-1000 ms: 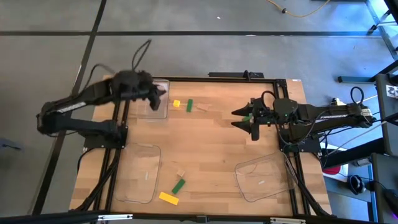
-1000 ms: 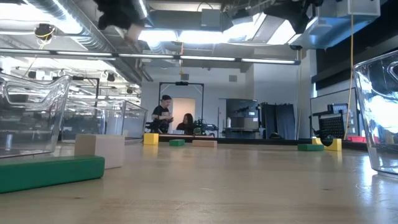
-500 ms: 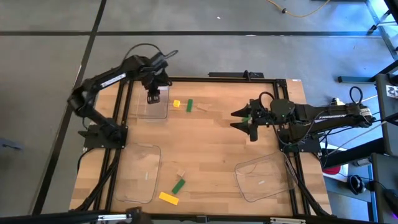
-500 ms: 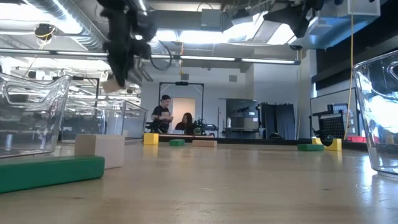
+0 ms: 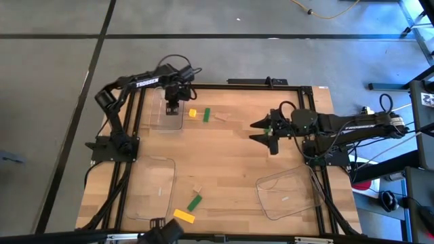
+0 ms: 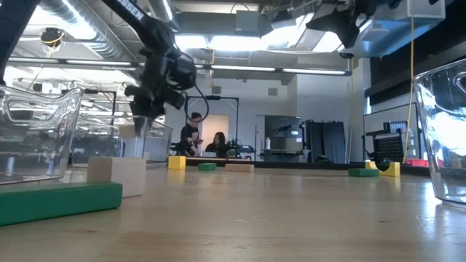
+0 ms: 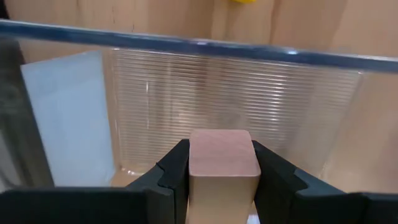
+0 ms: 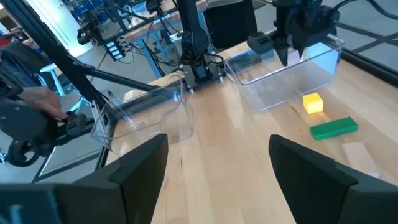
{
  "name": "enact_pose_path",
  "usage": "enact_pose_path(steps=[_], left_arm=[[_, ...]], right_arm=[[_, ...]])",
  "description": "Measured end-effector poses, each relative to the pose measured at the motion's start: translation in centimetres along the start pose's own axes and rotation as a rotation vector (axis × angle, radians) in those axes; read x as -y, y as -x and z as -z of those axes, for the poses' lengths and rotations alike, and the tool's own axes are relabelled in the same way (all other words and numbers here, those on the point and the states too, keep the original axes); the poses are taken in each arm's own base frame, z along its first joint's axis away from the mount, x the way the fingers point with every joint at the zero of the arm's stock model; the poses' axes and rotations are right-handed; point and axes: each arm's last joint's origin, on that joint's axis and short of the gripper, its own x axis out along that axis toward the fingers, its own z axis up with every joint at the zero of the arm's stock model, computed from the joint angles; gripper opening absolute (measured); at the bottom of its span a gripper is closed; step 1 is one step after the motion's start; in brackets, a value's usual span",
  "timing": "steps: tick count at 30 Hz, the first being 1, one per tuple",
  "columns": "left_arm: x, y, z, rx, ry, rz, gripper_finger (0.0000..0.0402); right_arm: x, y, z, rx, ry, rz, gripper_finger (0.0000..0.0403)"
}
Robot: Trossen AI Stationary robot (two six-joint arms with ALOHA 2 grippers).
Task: Sort & place blocks by color
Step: Put the right brown block into the top left transparent bin
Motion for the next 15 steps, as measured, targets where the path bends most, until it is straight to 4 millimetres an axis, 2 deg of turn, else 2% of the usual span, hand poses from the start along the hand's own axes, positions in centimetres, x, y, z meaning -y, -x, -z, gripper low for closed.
enact_pose_path(steps=[8,15], left_arm=[[-0.51,-0.41,-0.89,0.068,0.076,-0.034,0.0119],[-0.57,-0.75,-1.01,0.054,0.069,-0.094,0.0119]], right_arm=[[0.11,-0.86,0.44,-0.032,0.003,0.014,0.0281],[0.11,-0.88,0.45,-0.032,-0.045,0.014,0.0281]])
